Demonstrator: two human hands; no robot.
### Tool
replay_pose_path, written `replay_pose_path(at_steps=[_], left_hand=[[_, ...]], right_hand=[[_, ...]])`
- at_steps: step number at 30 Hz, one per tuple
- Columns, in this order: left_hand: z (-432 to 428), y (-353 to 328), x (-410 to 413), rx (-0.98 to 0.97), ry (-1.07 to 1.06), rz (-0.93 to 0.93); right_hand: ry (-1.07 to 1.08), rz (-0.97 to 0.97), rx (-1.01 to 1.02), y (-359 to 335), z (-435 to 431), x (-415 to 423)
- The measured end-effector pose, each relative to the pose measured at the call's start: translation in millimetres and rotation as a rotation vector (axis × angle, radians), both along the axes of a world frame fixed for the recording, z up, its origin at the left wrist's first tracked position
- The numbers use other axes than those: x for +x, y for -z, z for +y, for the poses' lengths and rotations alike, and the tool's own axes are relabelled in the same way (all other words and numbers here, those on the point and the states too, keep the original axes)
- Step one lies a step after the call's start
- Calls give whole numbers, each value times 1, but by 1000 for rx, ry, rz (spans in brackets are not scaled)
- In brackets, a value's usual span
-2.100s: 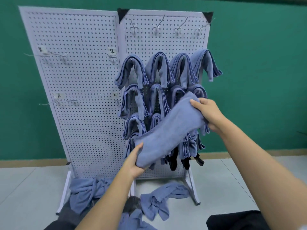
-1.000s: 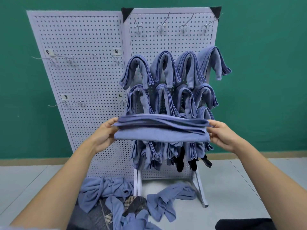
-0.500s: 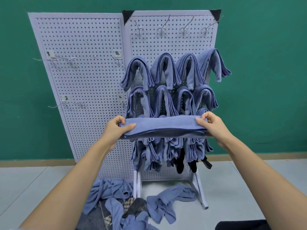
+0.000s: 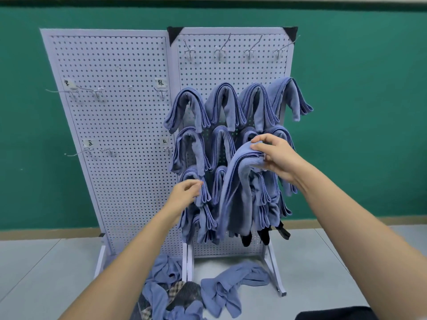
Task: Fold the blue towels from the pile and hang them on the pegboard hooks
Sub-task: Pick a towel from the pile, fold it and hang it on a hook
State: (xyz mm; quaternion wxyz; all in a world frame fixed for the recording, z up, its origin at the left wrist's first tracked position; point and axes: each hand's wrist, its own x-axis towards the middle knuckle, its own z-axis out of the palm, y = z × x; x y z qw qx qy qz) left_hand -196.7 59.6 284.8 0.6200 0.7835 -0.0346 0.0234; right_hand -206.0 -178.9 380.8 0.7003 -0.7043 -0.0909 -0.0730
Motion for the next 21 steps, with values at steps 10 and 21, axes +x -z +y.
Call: replay_pose_path(at_steps=[10, 21], left_hand=[[-85, -19, -24, 74, 32, -323], [-70, -82, -3, 295, -180, -626]], right_hand=[[-3, -16, 226, -18, 8, -10], [68, 180, 55, 14, -65, -15]])
